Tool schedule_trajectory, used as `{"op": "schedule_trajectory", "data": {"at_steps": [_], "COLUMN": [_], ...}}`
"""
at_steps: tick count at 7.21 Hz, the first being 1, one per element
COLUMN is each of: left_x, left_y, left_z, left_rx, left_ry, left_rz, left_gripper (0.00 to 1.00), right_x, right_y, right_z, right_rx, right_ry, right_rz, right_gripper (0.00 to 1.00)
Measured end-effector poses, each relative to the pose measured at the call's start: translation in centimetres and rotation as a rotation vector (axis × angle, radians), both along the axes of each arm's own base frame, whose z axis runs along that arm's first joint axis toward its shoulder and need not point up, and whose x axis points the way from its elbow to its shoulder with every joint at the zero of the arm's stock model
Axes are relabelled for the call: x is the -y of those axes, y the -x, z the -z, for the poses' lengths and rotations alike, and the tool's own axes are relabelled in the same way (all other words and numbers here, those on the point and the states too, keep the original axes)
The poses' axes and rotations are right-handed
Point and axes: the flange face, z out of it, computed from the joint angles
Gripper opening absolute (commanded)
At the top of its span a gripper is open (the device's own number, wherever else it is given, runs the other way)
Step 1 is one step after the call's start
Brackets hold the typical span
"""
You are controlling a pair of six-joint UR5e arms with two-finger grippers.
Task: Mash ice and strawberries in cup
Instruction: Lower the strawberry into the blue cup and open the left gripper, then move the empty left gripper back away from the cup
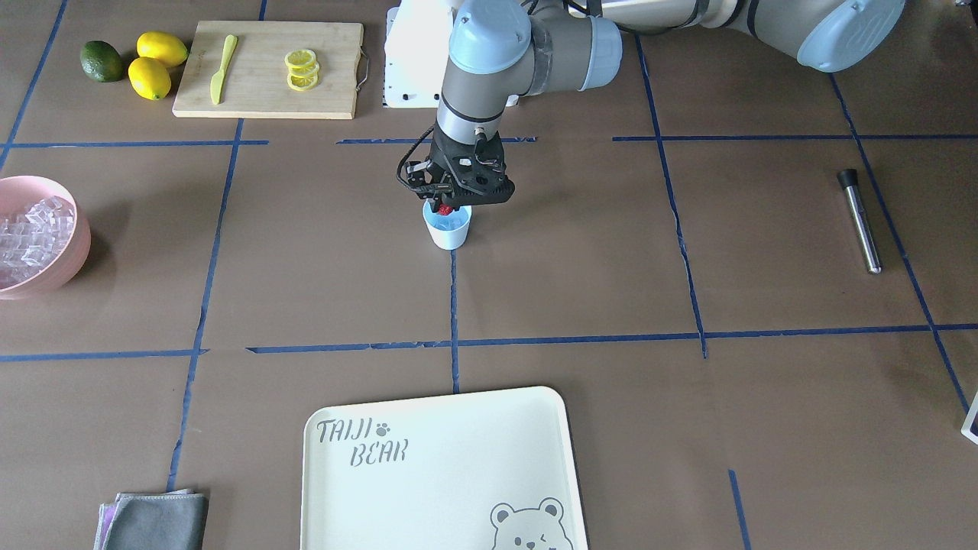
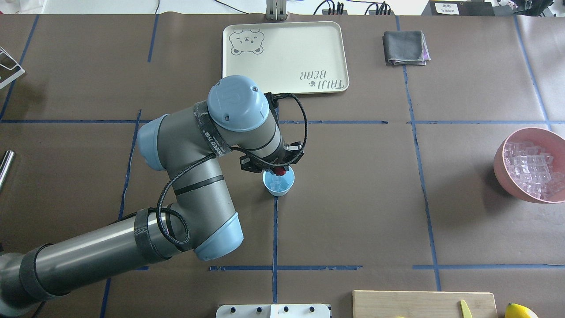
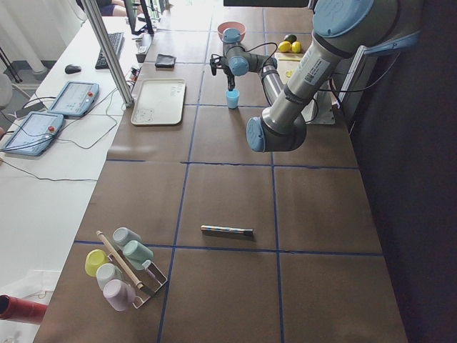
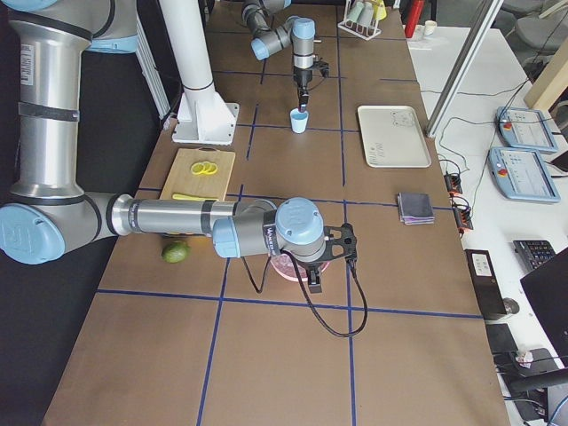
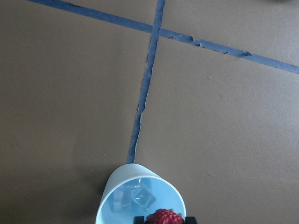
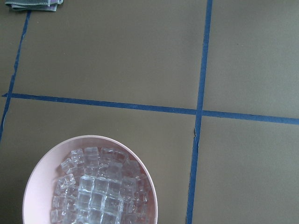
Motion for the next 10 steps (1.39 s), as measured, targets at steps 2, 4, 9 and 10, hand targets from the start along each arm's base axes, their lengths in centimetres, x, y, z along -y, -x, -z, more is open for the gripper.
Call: {"op": "schedule_trajectory", "data": {"at_steps": [2, 4, 9, 10], "left_x": [0.0, -0.2, 0.5, 1.4], "left_y": [0.0, 0.4, 6.6, 10.3], "left_z": [-0.5, -0.4, -1.0, -3.6], "left_rx": [0.006, 0.0, 0.065, 0.101], "left_ry": [0.001, -0.002, -0.023, -0.053], "left_rz": [-0.001, 0.0, -0.057, -0.081], "left_gripper": [1.0, 1.0, 1.0, 1.0], "right_x": [0.0, 0.0, 0.4, 0.6], "right_y": [0.0, 0.0, 0.4, 1.1], "right_z": [-0.1, -0.1, 0.0, -0.3], "right_rx": [0.0, 0.0, -0.03, -0.058], "right_ry": [0.001, 0.001, -0.002, 0.001], "right_rz": [0.0, 0.0, 0.007, 0.022], "right_gripper": [0.99, 0.99, 0.99, 0.99]}}
